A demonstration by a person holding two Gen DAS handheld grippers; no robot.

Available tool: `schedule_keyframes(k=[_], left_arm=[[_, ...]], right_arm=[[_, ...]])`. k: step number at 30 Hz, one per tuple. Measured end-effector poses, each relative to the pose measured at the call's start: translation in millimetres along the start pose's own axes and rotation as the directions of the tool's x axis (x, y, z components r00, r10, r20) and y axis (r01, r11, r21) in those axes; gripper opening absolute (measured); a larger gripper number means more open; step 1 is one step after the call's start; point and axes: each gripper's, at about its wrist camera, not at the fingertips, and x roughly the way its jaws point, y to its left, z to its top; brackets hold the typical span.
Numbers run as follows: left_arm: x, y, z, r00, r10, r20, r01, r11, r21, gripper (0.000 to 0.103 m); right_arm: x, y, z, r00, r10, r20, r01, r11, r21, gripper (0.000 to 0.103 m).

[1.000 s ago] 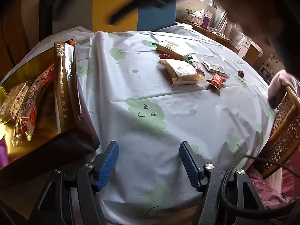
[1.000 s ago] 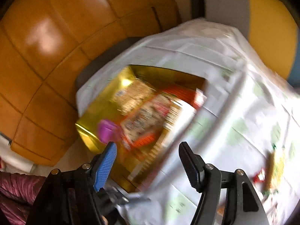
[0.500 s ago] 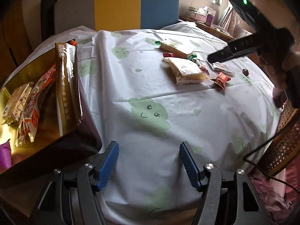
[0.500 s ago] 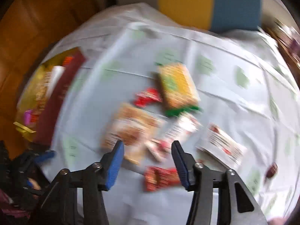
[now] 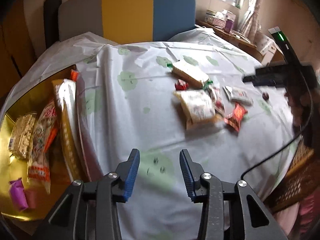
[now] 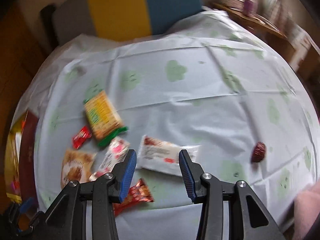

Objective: Organize snacks
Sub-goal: 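Reach the left tool to the small red candy and close on it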

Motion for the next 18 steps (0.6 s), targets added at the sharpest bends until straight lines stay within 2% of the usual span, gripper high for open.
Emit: schedule_keyframes(k=[2, 5, 12, 13, 18], left_arm=[[3.1, -0.5, 16.6, 1.0, -0.007, -0.008, 0.006, 1.0, -0.008, 0.042], [12.2, -2.9, 39.8, 1.0, -0.004, -0.03, 0.004, 1.0, -0.011, 0.042], [43.0, -19.6, 90.2, 0.998, -0.023, -0.057, 0.028, 0.997, 0.077, 0.035], [48.8, -22.2, 95.7, 0.997, -0.03, -0.064, 0.036, 0.995, 0.092, 0.031], [76.1, -34.2, 114.7, 0.991, -0.036, -0.126, 0.054, 0.989, 0.14, 0.024]], right_arm=[[-0.5, -14.2, 1.4, 1.0, -0.031, -0.004, 0.031, 0.997, 0.071, 0.045], [0.9, -27.5, 3.0, 1.0, -0.01, -0.007, 0.011, 0.988, 0.157, 0.045], [-9.8, -31.4, 1.3, 1.0, 0.009, 0.022, -0.013, 0.986, 0.166, 0.045], [-9.6, -29.4, 1.5, 1.0, 0.013, 0.024, -0.016, 0.986, 0.166, 0.045], [-13.1, -31.5, 2.3, 0.999, 0.023, 0.03, -0.028, 0.984, 0.174, 0.045]])
